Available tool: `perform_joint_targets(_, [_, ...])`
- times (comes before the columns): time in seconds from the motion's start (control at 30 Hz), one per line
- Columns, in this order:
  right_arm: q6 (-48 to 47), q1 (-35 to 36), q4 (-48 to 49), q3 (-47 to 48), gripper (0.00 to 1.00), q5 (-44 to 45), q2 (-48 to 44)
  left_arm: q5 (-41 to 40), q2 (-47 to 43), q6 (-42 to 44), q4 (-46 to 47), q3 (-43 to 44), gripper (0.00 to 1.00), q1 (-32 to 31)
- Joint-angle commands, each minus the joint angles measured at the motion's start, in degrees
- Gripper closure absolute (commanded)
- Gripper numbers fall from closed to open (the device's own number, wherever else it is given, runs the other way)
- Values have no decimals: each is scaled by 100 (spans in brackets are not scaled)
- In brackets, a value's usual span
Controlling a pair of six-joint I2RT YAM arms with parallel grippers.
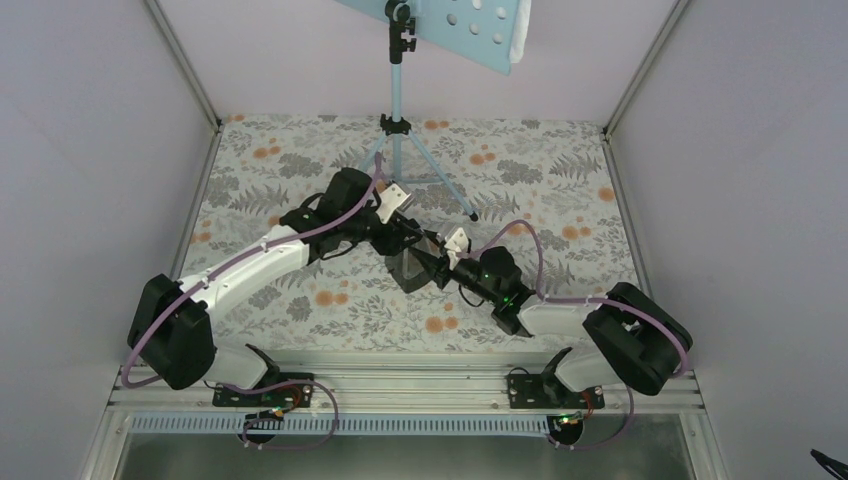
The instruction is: Pack up the instrument practice props
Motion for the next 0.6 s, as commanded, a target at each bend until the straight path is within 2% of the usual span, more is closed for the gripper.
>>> perform_joint_targets(0.0, [-83,24,-522,-60,69,133,130,-541,77,156,-182,107,44,-78])
perform_joint_targets(0.13, [-79,25,-521,-62,68,168,122,-711,106,222,-236,102,46,-157])
perform_joint_targets(0.33, [-52,25,-531,-77,63,237,97,-1035,111,296,-312,108,62,-296])
perform_joint_targets(0.43, [5,25,-552,-110,57,304,-14,-1295,68,303,-330,92,69,-364])
perform_joint_targets(0.57, [105,25,-618,-231,40,478,-357,-1651,-17,261,-309,21,73,-492])
